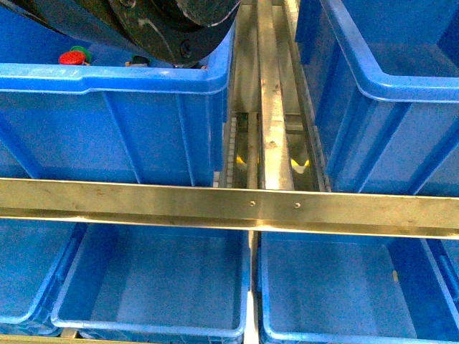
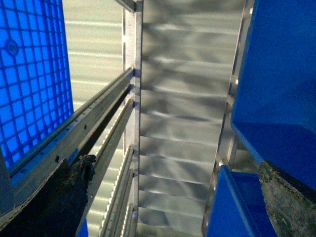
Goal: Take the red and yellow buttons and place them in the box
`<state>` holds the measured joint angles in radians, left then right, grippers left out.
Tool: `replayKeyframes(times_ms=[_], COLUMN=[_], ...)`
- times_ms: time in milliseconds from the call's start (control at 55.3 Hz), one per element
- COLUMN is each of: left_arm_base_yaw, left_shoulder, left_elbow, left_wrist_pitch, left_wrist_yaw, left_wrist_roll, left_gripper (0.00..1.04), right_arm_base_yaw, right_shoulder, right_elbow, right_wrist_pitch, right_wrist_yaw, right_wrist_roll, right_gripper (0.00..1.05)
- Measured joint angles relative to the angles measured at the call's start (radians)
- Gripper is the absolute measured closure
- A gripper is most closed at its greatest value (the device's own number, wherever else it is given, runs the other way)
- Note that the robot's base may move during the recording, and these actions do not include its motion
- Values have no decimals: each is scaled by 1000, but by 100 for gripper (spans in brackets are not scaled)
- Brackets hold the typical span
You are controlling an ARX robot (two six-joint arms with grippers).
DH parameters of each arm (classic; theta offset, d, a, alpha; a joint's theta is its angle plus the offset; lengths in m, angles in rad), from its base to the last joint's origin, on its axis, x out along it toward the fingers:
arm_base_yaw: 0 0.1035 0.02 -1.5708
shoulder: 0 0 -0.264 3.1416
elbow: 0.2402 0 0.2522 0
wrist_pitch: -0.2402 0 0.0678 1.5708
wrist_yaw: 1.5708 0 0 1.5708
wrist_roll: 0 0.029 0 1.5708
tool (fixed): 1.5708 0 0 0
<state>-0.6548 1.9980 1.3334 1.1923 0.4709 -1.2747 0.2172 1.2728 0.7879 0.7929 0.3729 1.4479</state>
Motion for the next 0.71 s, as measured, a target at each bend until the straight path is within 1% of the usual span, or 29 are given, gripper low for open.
replayKeyframes(times_ms=[253,380,561,705], left_arm_base_yaw=[0,0,-11,-26], left_shoulder=[5,27,66,99], left_elbow=[26,56,85,116], left_wrist_pitch=[3,-9,-14,-24], left_wrist_yaw=[-12,-15,-22,-29], left_wrist_roll=[-19,-22,-29,-33], left_gripper=[80,80,80,80], right_arm_base_yaw=[63,103,115,103], right_shoulder=[18,28,26,8], right_elbow=[-12,-13,-13,-28], right_wrist_pitch=[19,23,21,8], right_wrist_yaw=[23,8,10,11], right_wrist_roll=[0,-5,-14,-31], right_gripper=[6,6,6,6])
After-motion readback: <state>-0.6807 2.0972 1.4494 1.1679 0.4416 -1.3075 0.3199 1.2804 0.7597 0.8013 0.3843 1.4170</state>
